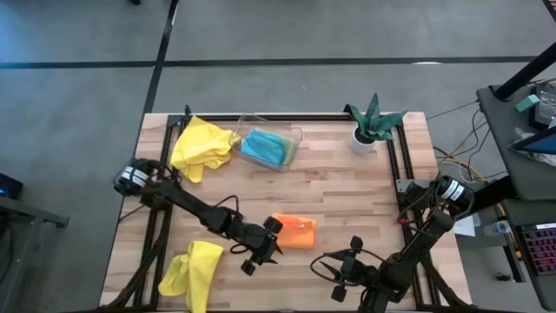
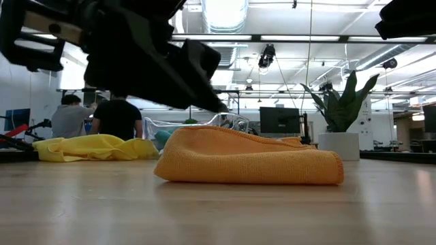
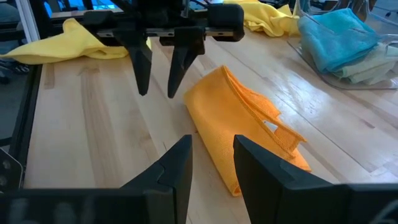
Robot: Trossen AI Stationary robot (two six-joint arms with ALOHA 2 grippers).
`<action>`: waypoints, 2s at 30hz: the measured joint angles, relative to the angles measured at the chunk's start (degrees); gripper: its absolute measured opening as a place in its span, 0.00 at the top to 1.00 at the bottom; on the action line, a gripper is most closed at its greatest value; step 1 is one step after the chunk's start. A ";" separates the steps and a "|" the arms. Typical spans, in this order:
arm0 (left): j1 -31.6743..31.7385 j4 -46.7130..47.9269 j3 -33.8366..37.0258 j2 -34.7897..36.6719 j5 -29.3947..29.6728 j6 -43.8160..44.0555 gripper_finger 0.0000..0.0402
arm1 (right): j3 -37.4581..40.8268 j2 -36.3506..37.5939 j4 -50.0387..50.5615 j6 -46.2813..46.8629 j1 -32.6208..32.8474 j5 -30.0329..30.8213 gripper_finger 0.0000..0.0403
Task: Fold microfiber towels
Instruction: Fold the orange towel
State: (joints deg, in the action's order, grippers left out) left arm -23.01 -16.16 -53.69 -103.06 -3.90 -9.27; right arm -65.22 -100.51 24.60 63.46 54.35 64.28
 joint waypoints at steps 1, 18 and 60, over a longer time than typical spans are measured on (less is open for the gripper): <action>-0.11 -0.76 0.00 -0.31 0.02 0.02 0.66 | -0.01 0.00 0.00 0.00 0.00 0.01 0.73; -1.23 0.33 0.28 0.30 0.02 -0.07 0.66 | 0.43 0.00 0.02 0.00 0.00 0.01 0.73; 11.15 -10.34 13.42 4.85 13.28 4.91 0.66 | 2.06 0.00 -0.94 2.49 -0.28 0.20 0.73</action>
State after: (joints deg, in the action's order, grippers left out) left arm -11.86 -26.51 -40.27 -98.22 9.38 -4.36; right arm -63.16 -100.51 23.66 65.95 54.06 64.49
